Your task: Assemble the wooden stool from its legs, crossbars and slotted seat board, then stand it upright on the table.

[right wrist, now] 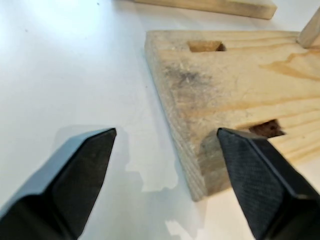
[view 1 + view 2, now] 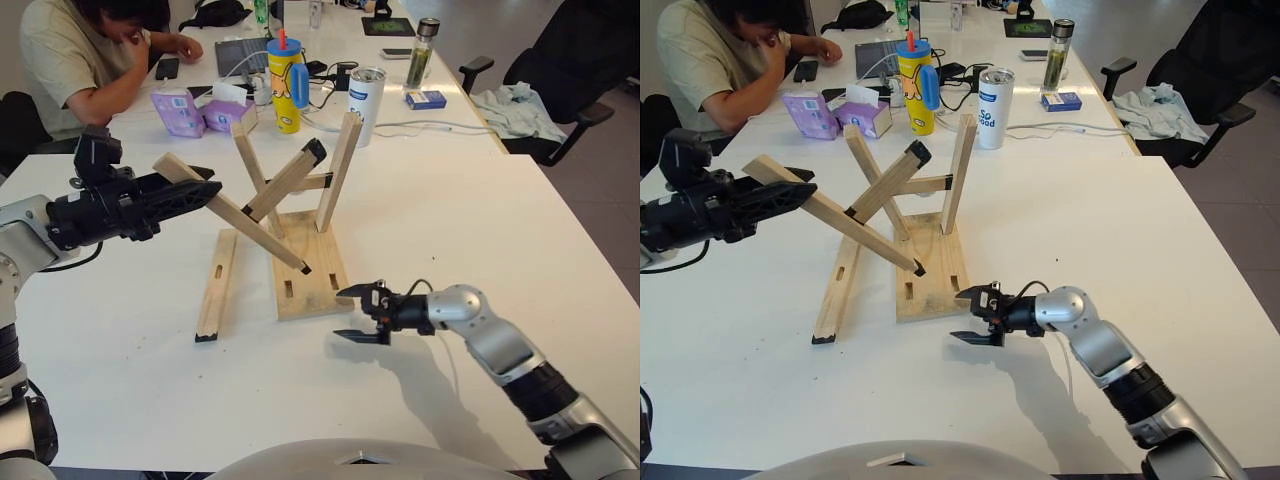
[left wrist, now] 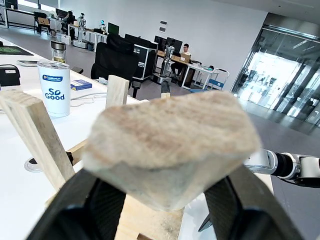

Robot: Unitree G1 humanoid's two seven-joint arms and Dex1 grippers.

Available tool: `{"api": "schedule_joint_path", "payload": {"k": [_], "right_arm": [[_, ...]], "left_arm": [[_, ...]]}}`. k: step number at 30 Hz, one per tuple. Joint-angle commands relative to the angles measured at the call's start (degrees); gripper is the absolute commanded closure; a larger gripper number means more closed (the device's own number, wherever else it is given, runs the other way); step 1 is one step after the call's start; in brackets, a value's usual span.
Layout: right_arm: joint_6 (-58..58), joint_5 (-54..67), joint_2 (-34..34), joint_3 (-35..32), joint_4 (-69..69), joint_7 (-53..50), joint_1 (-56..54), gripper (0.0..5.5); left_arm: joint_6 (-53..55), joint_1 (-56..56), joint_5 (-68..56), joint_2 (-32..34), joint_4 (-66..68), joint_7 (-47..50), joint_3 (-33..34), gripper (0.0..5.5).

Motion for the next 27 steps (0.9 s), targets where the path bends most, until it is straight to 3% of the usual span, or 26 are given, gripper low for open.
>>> {"api": "schedule_joint_path", "payload": {"k": [1,20,27], "right_arm": [[-2.38,-2.64,2.28,-0.48,4.89,-1.41,-1.71,1.73],[-0.36,-3.94,4.18,-0.84,8.12,0.59,-1.26,1.73],[1.11,-4.60,3.57,0.70,7.65,2.04,-0.36,1.73]], "left_arm": [[-2.36,-0.30,3.51,-0.22,0.34,-2.41,-2.08,3.43],[-10.79,-1.53,18.27,1.25,2.35,-11.80,-10.56,3.43],[-16.22,-7.77,26.88,2.88,6.62,-17.85,-18.68,3.43]]}}
